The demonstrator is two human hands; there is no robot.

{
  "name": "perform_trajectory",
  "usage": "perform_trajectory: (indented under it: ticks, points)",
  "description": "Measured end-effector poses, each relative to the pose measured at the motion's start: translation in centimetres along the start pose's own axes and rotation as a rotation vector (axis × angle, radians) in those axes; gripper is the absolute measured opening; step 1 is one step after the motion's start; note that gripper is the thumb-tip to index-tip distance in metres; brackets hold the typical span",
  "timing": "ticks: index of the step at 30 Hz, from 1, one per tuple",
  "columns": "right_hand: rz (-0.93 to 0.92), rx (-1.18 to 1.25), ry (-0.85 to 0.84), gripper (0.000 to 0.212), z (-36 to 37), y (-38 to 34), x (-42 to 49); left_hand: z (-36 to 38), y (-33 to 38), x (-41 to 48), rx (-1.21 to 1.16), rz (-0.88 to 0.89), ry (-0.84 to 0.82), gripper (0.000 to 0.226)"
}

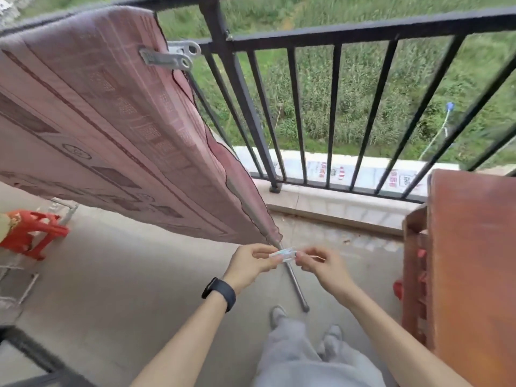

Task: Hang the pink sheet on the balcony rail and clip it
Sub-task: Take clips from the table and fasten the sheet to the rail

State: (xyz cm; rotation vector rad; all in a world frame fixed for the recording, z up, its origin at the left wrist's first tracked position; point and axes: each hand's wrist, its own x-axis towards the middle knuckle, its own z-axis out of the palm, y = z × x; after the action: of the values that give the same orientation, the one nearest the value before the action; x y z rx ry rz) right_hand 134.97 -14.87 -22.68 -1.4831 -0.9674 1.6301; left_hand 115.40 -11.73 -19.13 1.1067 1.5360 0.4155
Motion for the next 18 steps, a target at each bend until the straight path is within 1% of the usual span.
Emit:
perform_trajectory:
  ticks: [2, 4, 6, 7, 8, 9, 10, 11, 12, 13, 14, 15, 16, 17, 18]
  points:
    - [0.022, 0.007, 0.022, 0.013, 0.1, 0.8, 0.0, 0.0, -0.9, 0.4, 0.042, -0.008, 0.029, 0.023]
    - [0.057, 0.026, -0.003, 0.005, 0.2, 1.9, 0.0, 0.0, -1.7, 0.9, 0.112, -0.017, 0.037, 0.023]
    - [0.093, 0.018, -0.045, 0.036, 0.1, 3.3, 0.5, 0.0, -2.1, 1.5, 0.192, -0.027, 0.001, 0.02]
    - [0.104, -0.038, -0.067, 0.046, 0.0, 4.0, 0.9, 0.0, -2.2, 2.0, 0.22, -0.036, -0.035, 0.018]
    - [0.107, -0.109, -0.094, 0.046, -0.1, 4.8, 1.4, 0.0, -2.2, 2.6, 0.249, -0.036, -0.077, 0.016]
    - [0.116, -0.162, -0.119, 0.038, -0.1, 5.6, 2.0, 0.2, -2.2, 3.4, 0.306, -0.024, -0.112, 0.014]
    - [0.128, -0.19, -0.128, 0.031, -0.1, 6.6, 2.7, 0.5, -2.3, 4.3, 0.413, 0.008, -0.139, 0.015]
    - [0.132, -0.202, -0.11, 0.031, -0.1, 7.6, 3.5, 0.8, -2.3, 5.4, 0.598, 0.063, -0.158, 0.02]
    - [0.135, -0.21, -0.068, 0.034, 0.0, 8.7, 4.4, 1.1, -2.3, 6.7, 0.844, 0.15, -0.167, 0.029]
    - [0.14, -0.208, -0.019, 0.037, 0.0, 9.9, 5.3, 1.3, -2.3, 8.2, 1.11, 0.271, -0.163, 0.037]
    - [0.144, -0.212, 0.029, 0.035, 0.2, 11.0, 6.2, 1.4, -2.2, 9.8, 1.343, 0.405, -0.158, 0.042]
    - [0.157, -0.217, 0.072, 0.028, 0.3, 11.9, 7.0, 1.4, -2.2, 11.5, 1.549, 0.521, -0.17, 0.047]
    - [0.177, -0.216, 0.106, 0.02, 0.4, 12.7, 7.8, 1.6, -2.0, 13.1, 1.745, 0.597, -0.197, 0.052]
    - [0.195, -0.206, 0.13, 0.016, 0.6, 13.7, 8.6, 1.7, -2.0, 14.9, 1.928, 0.63, -0.229, 0.057]
    - [0.203, -0.196, 0.141, 0.016, 0.9, 14.5, 9.3, 1.9, -2.1, 16.7, 2.075, 0.628, -0.245, 0.06]
